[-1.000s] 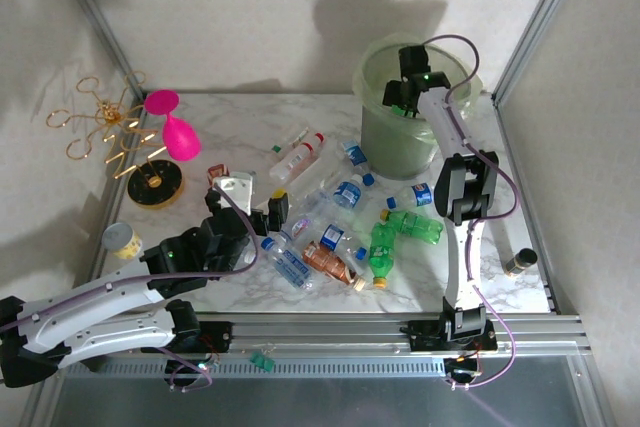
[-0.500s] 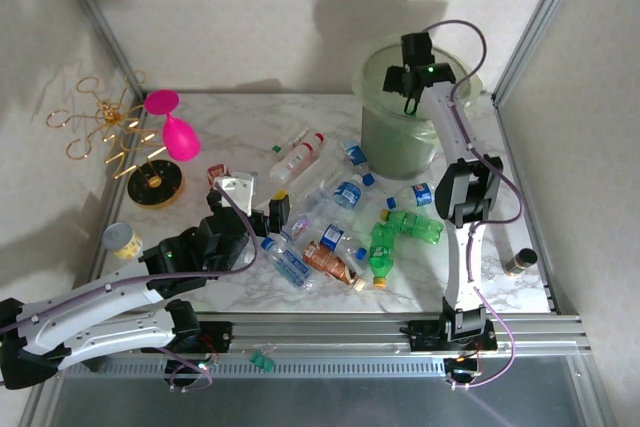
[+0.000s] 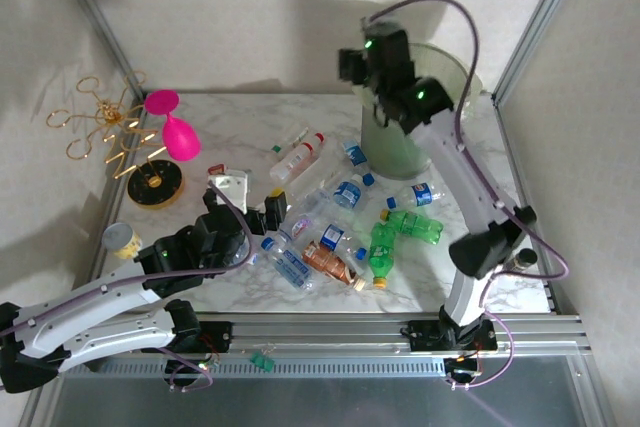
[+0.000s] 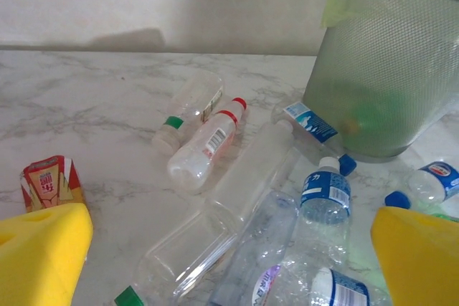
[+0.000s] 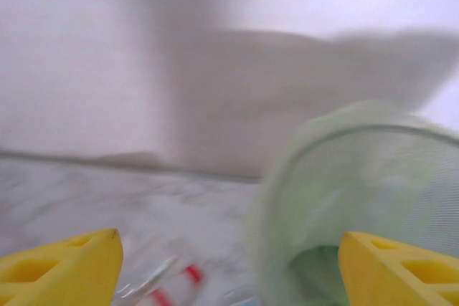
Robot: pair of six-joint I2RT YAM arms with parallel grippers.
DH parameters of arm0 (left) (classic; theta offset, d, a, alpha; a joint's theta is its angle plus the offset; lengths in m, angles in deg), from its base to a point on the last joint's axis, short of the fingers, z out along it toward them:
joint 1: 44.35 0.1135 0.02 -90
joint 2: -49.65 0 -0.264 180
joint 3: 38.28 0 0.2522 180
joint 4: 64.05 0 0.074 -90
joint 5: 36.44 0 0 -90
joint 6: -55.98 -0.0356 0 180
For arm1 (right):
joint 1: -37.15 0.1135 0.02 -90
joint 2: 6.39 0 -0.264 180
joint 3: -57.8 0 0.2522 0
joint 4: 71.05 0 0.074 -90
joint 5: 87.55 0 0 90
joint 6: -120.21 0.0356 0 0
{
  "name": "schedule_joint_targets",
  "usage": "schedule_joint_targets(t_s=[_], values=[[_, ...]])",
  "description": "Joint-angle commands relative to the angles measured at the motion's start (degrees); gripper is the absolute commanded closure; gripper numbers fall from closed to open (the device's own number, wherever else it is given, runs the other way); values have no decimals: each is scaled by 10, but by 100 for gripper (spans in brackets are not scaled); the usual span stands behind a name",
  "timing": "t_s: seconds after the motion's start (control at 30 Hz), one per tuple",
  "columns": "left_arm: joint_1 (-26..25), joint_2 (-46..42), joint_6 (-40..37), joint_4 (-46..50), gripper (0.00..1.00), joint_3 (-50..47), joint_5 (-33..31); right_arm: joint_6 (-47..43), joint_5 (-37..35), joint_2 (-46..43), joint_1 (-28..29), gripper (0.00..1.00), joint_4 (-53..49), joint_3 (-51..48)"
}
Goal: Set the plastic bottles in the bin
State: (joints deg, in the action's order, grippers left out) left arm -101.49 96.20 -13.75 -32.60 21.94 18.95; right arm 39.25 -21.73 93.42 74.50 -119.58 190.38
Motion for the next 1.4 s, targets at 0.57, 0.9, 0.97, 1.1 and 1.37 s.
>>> schedule_joint_targets(t_s=[0.57, 0.9, 0.97, 1.1, 1.37], values=[[273, 147, 434, 339, 0, 86, 177, 79, 151, -294, 104, 22, 88, -398], [353, 183, 485, 215, 3, -23, 208, 106, 178, -353, 109, 22, 86, -462], [365, 199, 481, 213, 2, -26, 204, 104, 175, -368, 110, 22, 80, -464], [388, 223, 477, 208, 2, -39, 214, 93, 146, -404, 110, 21, 74, -469], [422, 224, 487, 192, 8, -77, 244, 89, 163, -422, 110, 20, 80, -474]])
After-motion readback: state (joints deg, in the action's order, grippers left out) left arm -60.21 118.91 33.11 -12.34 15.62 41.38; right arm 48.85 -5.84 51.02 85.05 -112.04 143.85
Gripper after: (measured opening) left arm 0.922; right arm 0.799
